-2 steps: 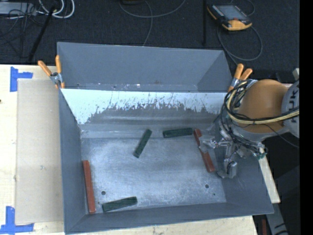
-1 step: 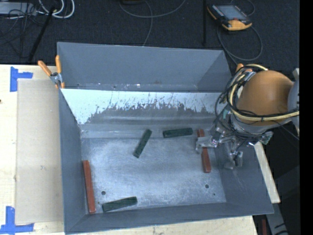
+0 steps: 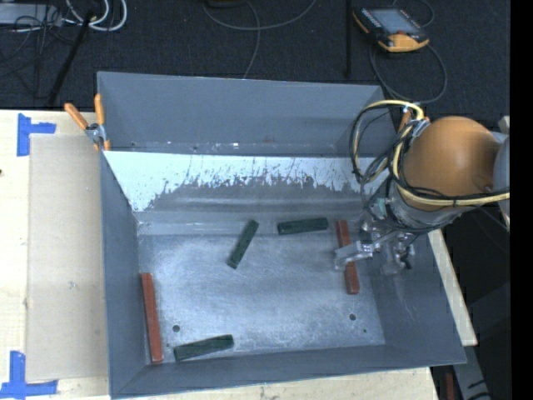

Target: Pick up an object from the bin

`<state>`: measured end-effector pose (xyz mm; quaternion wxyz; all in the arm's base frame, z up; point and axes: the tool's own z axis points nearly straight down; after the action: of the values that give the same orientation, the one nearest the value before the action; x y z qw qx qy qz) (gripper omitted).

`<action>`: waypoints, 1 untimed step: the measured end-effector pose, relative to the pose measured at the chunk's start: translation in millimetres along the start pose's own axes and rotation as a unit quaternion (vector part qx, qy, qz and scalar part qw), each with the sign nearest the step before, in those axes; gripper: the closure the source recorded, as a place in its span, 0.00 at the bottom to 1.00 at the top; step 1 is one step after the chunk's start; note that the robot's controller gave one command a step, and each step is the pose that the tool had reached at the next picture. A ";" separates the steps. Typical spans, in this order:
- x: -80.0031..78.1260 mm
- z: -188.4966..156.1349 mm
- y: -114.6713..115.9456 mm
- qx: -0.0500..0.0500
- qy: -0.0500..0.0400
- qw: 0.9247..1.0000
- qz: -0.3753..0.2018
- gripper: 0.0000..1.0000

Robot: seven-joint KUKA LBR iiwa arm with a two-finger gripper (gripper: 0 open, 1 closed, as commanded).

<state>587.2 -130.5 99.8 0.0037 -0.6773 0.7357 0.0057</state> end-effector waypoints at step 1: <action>-29.9 32.0 2.9 -0.001 0.004 0.999 -0.036 0.00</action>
Offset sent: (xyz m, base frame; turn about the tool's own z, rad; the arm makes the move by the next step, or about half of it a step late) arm 0.0001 0.0263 -0.0298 -0.0755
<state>586.7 -100.0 68.2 0.0004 -0.7037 0.7105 0.0038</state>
